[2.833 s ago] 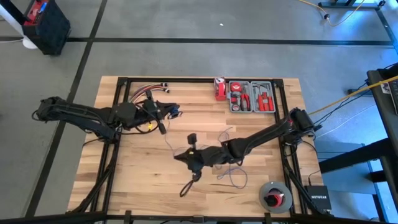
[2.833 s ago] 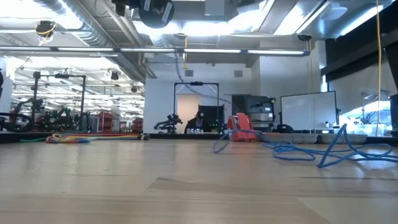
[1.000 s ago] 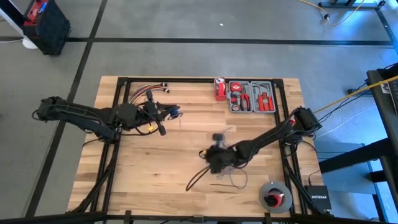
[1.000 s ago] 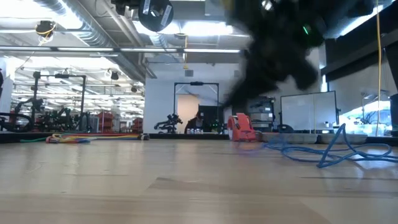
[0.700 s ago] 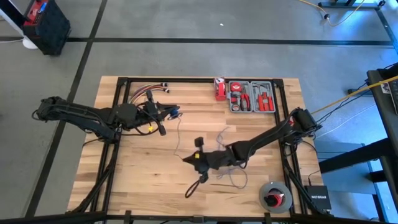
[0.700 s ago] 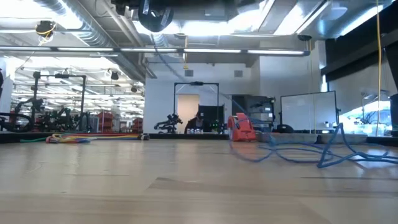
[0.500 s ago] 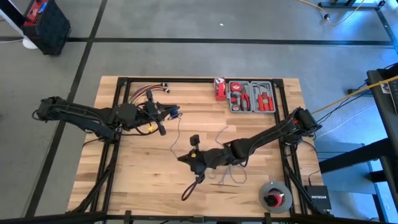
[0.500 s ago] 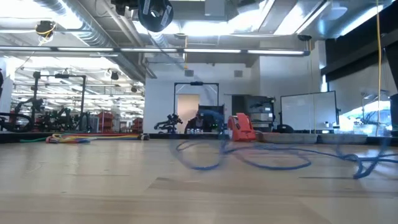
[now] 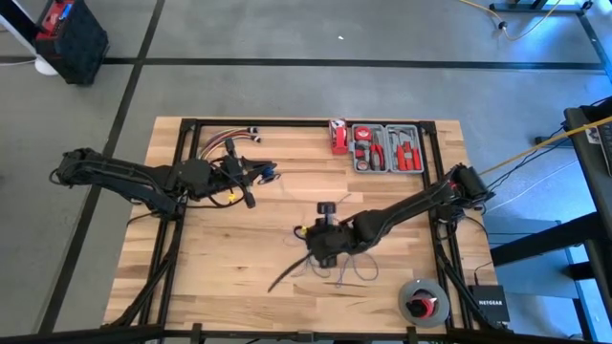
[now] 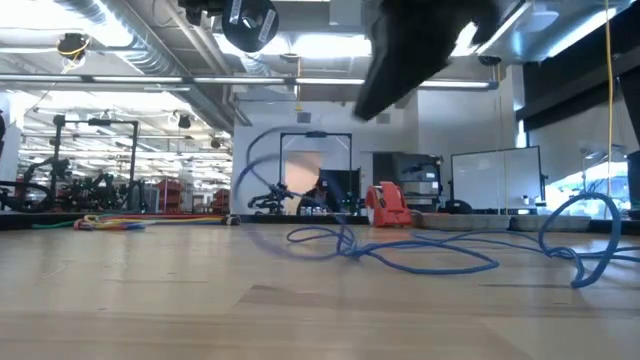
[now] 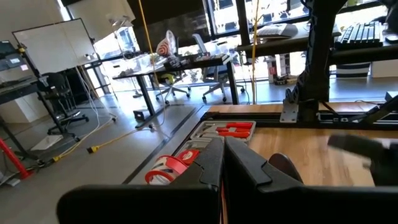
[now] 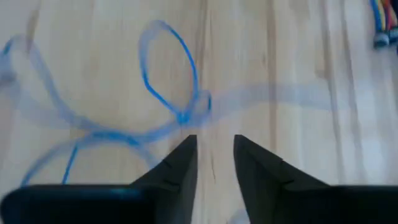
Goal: Coil cords
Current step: Uncoil the blue wire from the black spool
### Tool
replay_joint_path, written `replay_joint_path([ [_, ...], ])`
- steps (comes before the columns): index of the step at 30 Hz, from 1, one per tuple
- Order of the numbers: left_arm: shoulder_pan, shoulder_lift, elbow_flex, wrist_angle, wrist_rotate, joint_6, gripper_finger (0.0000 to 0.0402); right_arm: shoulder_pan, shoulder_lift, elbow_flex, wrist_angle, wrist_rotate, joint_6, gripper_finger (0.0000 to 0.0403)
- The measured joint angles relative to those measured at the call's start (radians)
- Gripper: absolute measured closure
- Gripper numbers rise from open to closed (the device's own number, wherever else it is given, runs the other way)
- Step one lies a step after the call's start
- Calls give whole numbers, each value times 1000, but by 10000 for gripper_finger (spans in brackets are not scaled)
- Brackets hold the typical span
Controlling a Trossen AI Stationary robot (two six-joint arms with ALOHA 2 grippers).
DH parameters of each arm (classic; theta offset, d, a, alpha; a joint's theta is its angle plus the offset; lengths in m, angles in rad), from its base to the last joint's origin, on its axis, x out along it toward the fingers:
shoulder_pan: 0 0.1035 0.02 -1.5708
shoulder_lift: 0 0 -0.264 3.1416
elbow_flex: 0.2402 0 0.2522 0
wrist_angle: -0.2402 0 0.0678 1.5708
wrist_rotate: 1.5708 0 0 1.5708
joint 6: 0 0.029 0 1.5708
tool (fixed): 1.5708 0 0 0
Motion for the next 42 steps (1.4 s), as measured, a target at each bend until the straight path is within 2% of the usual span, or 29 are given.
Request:
replay_joint_path([
  [3, 0, 0, 0, -1, 0, 0, 396, 2, -30, 52, -166, 19, 34, 278],
  [5, 0, 0, 0, 0, 0, 0, 396, 1, -53, 75, -217, 72, 41, 271],
  [7, 0, 0, 0, 0, 0, 0, 396, 0, -71, 76, -180, 159, 15, 269],
  [10, 0, 0, 0, 0, 0, 0, 396, -24, -87, 36, 57, 262, -100, 268],
  [12, 0, 0, 0, 0, 0, 0, 396, -62, -86, -8, 252, 223, -180, 268],
  [15, 0, 0, 0, -1, 0, 0, 396, -142, -69, -95, 557, 62, -232, 267],
  [19, 0, -1, 0, -8, 0, 0, 396, -235, -56, -203, 806, -12, -164, 267],
  [22, 0, -1, 0, -19, 0, 6, 396, -286, -46, -258, 959, -153, -108, 267],
  [24, 0, -1, 0, -20, 0, 6, 396, -302, -40, -276, 1007, -247, -72, 267],
  [26, 0, -1, 0, -18, 0, 7, 396, -308, -32, -276, 1018, -293, -56, 267],
  [33, 1, -1, 0, -16, 0, 5, 396, -307, -3, -276, 1056, -290, -45, 275],
  [36, 1, -1, 0, -16, 0, 4, 396, -307, 12, -275, 1048, -259, -51, 314],
  [39, 1, -1, 0, -17, 0, 6, 396, -299, 20, -276, 1047, -243, -96, 378],
  [42, 1, -1, 0, -17, 0, 6, 396, -270, 29, -264, 1080, -223, -125, 389],
])
